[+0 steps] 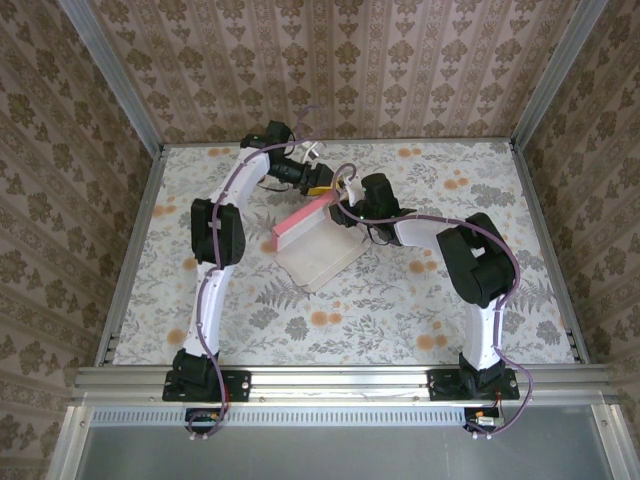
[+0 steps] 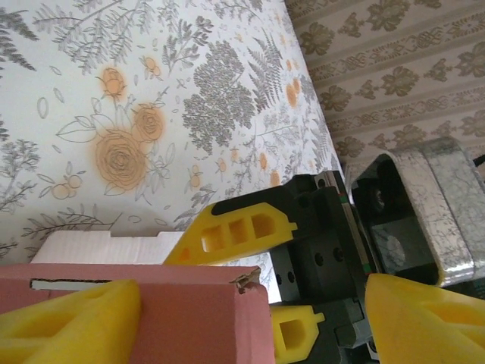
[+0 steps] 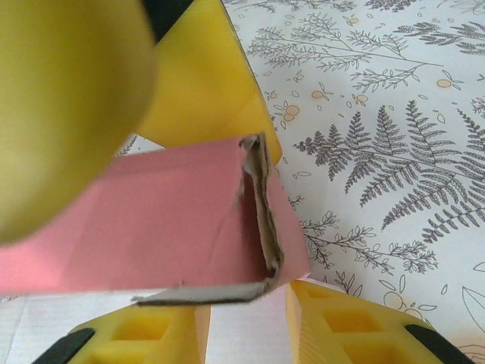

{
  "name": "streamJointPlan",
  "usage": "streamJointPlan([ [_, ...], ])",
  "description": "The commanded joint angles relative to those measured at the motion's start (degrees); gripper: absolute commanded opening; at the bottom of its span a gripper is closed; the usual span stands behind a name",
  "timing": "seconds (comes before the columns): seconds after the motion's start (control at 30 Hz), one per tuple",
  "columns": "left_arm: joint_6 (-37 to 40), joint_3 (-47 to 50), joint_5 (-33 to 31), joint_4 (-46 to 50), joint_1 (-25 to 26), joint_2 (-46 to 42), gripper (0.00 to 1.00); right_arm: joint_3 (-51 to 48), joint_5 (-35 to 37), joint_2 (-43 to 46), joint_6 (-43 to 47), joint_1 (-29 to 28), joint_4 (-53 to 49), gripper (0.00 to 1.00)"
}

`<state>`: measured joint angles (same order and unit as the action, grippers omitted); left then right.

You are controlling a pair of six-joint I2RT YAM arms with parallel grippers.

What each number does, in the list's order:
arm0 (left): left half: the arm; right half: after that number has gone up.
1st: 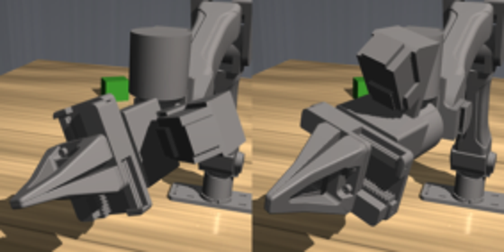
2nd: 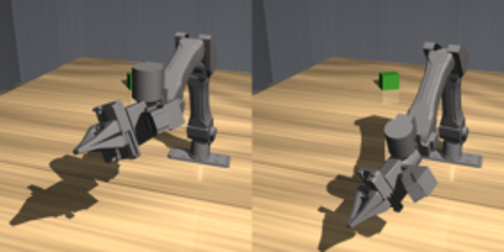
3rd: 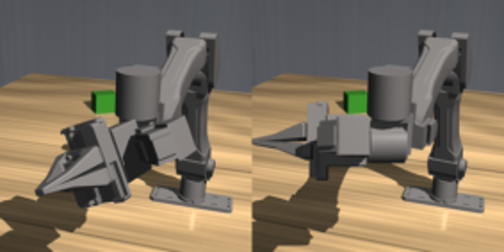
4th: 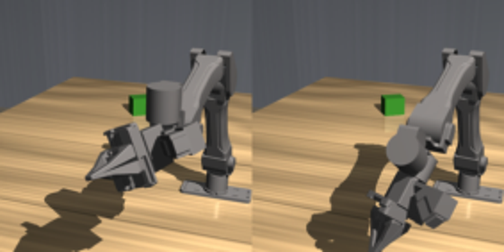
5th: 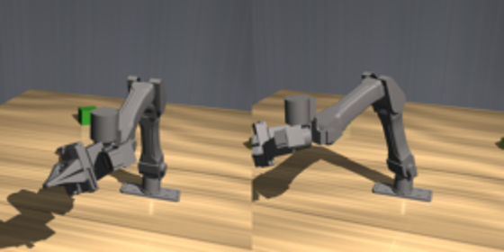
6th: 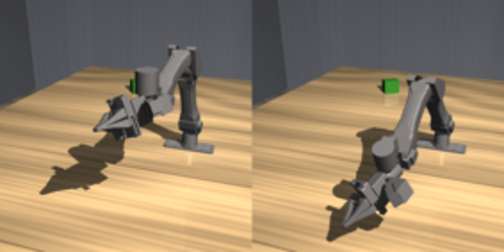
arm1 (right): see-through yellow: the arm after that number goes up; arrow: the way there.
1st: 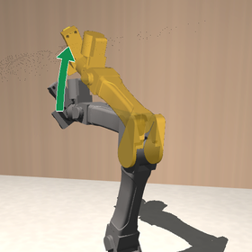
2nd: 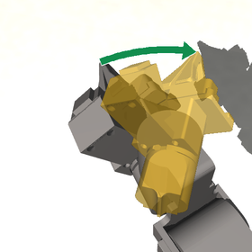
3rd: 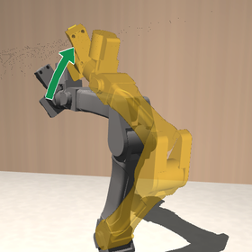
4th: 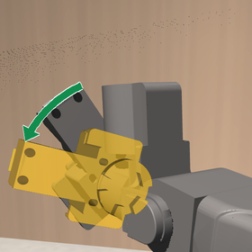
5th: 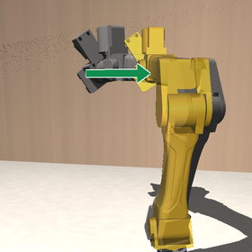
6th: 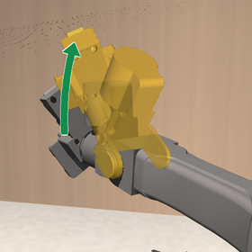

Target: Fold the paper box

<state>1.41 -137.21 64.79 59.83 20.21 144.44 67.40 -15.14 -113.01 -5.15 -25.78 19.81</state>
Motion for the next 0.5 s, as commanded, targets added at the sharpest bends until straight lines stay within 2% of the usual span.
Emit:
streamJointPlan([
  [0.0, -1.0, -2.3, -6.3, 1.1, -0.3, 0.8, 0.82, 0.6, 1.9, 0.6, -2.1, -0.4, 0.2, 0.34],
  [0.13, -1.8, -0.9, -12.6, -0.6, -0.9, -2.3, 0.82, -3.1, 1.8, 2.7, -5.5, -0.6, -0.8, 0.34],
  [0.47, -3.6, 5.3, -19.7, -4.5, -0.9, -10.5, 0.82, -10.4, 0.4, 5.5, -11.4, -1.1, -0.9, 0.34],
])
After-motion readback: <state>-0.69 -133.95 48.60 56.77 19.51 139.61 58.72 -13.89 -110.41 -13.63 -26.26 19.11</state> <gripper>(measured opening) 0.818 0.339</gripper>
